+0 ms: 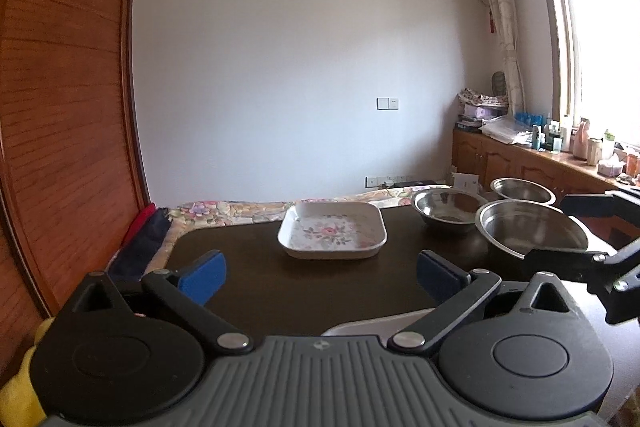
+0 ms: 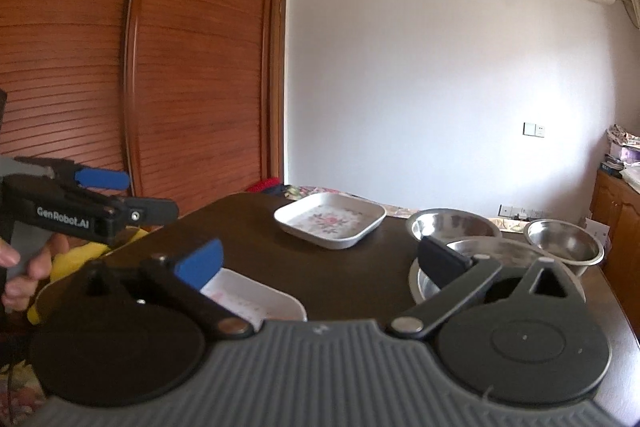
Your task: Organize plates and bowls
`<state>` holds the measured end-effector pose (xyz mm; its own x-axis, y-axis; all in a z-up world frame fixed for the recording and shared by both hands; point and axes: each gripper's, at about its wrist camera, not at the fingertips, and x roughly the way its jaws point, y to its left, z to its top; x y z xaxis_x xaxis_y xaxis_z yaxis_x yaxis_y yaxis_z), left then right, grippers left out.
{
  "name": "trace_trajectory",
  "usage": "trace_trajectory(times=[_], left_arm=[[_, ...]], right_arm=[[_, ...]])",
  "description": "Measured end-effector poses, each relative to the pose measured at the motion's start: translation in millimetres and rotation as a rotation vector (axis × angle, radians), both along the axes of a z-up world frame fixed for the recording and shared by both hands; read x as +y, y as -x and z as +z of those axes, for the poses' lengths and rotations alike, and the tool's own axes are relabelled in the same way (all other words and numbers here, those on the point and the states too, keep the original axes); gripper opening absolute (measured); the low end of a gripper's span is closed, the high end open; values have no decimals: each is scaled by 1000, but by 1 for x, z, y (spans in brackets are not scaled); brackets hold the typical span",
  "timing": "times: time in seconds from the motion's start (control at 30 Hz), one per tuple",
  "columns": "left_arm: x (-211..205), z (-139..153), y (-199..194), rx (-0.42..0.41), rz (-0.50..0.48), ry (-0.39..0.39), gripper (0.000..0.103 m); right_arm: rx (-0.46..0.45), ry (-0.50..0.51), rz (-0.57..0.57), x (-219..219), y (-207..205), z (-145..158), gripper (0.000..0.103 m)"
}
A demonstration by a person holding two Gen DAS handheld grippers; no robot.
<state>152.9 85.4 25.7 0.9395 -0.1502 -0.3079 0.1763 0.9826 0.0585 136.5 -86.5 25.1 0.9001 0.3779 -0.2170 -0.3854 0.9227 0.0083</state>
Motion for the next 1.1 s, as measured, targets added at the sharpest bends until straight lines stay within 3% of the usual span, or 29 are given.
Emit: trace_trajectory(times=[0.17,0.4,0.47,0.53,0.93,1.1], left_arm=[[-2,3,-21,16,-17,-8,103],[-7,10,-56,41,-45,-86,99],[-4,13,-66,47,-50,-92,98],[0,15,-77,60,-53,-77,97],[25,13,-159,178,-60,-38,79],[28,4,-194,217,-64,-77,77]], right_arm=[[34,1,2,0,-24,9,103],[127,-21,34,1,-69,25,103],[147,-27,35,1,-81,29,98],[173,-28,34,4,-93,31,85],[364,-42,53,35,-159,23,63],[437,-28,40,47,-184,15,54]])
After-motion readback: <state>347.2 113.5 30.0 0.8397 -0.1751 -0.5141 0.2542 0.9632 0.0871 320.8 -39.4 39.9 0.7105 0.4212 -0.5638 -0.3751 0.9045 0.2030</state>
